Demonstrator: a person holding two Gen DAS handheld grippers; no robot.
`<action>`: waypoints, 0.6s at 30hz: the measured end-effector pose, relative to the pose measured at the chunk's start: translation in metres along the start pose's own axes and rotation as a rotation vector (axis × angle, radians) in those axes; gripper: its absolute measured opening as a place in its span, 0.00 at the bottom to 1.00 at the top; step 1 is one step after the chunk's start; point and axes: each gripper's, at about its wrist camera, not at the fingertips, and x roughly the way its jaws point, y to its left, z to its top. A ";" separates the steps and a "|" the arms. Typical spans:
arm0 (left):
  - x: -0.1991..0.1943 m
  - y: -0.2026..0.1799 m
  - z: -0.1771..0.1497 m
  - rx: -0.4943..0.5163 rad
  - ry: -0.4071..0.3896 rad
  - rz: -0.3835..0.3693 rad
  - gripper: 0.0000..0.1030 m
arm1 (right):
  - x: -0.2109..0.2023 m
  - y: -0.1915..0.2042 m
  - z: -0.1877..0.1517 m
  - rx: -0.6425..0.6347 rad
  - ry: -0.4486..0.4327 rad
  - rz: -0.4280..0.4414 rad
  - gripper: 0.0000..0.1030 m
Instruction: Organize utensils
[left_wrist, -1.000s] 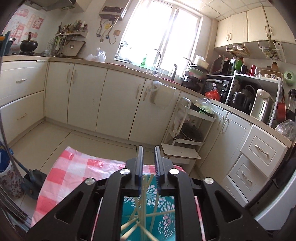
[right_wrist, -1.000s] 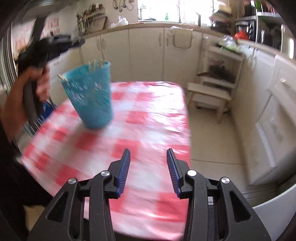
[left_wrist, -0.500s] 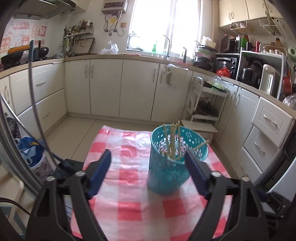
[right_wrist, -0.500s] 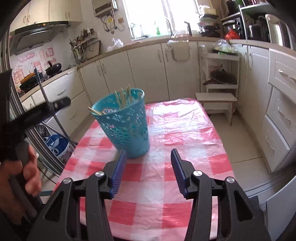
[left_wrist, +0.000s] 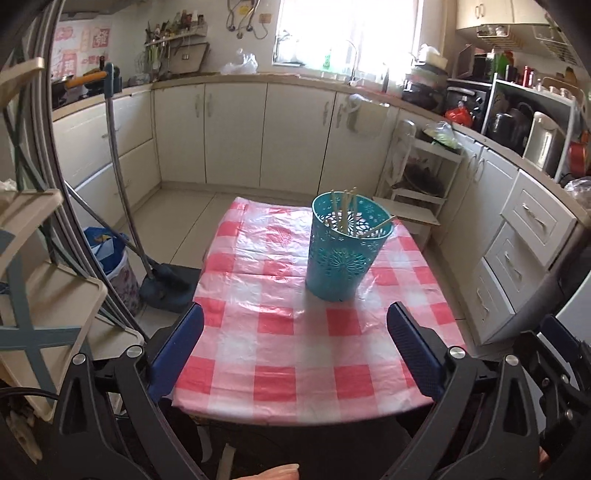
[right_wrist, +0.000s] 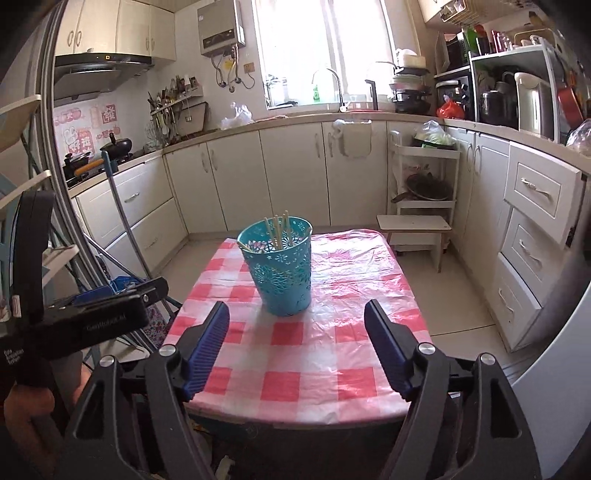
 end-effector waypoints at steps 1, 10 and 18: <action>-0.011 -0.001 -0.003 0.010 -0.009 0.001 0.92 | -0.007 0.002 0.000 -0.003 -0.005 0.003 0.72; -0.085 -0.012 -0.012 0.082 -0.070 0.019 0.93 | -0.061 0.016 -0.004 -0.018 -0.027 0.022 0.76; -0.122 -0.017 -0.017 0.081 -0.084 0.012 0.93 | -0.091 0.023 -0.010 -0.028 -0.043 0.002 0.80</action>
